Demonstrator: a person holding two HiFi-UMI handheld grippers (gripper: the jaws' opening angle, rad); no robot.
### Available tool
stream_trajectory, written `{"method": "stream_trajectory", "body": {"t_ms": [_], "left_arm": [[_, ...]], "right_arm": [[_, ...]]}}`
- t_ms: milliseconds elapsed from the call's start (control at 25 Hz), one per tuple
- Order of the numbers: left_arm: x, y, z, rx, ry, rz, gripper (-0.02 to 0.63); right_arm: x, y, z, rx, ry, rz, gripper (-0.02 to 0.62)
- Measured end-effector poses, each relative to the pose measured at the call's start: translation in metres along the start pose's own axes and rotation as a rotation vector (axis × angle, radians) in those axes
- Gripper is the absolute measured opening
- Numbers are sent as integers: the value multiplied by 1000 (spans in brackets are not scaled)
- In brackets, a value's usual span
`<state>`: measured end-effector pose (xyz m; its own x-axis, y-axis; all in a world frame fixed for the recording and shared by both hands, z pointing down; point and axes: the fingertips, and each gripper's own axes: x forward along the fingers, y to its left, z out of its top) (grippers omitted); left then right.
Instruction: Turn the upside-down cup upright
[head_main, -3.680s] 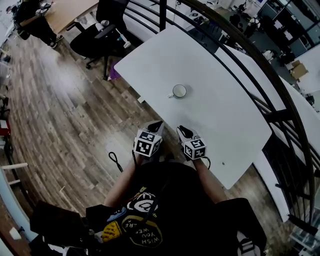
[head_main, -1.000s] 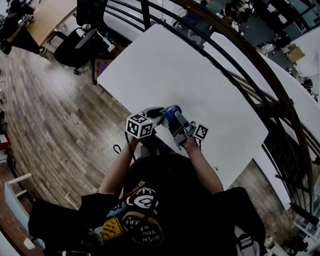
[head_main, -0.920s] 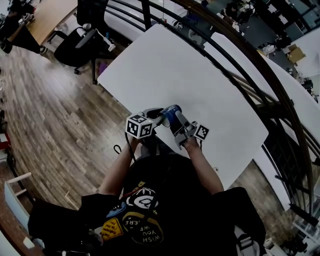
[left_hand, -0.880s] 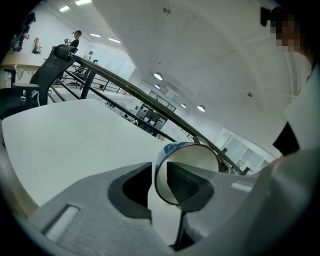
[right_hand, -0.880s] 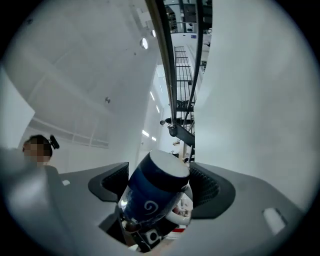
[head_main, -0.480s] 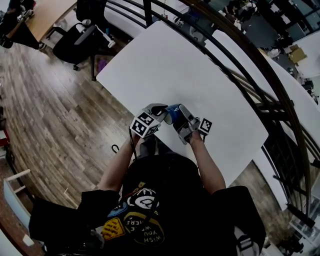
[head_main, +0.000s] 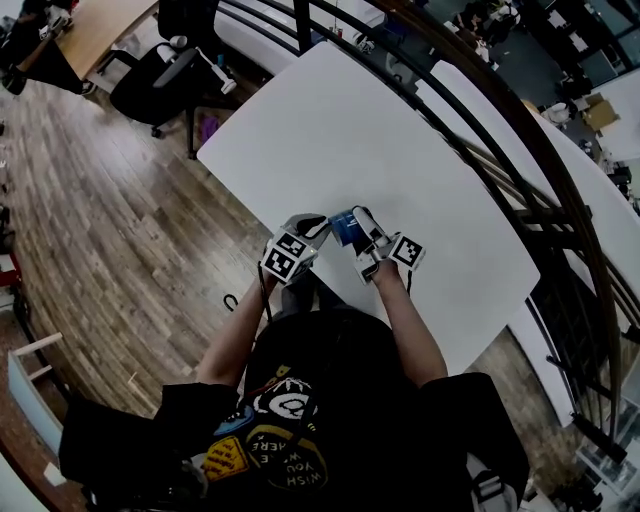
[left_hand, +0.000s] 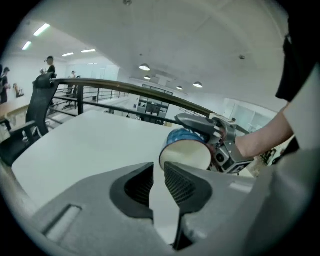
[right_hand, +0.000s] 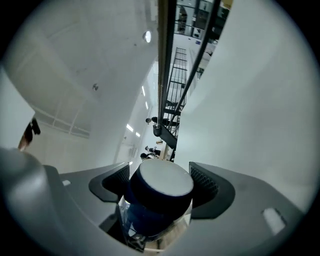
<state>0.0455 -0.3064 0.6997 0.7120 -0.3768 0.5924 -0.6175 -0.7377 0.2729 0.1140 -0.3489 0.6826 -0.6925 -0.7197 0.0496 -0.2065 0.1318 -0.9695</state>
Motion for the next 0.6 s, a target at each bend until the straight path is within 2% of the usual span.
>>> {"method": "stream_trajectory", "body": {"t_ms": [120, 240, 360, 480, 600], "left_arm": [[-16, 23, -31, -147, 41, 66, 66], [-29, 34, -49, -253, 16, 115, 6], [-39, 30, -66, -277, 36, 123, 6], [-46, 22, -82, -271, 66, 118, 6], [-56, 16, -94, -279, 83, 107, 6]], "right_arm": [[7, -12, 11, -246, 25, -102, 371], [26, -29, 10, -586, 119, -211, 371], [51, -53, 5, -897, 203, -320, 371], [75, -66, 0, -1197, 261, -377, 371], [97, -65, -10, -1400, 268, -392, 373]]}}
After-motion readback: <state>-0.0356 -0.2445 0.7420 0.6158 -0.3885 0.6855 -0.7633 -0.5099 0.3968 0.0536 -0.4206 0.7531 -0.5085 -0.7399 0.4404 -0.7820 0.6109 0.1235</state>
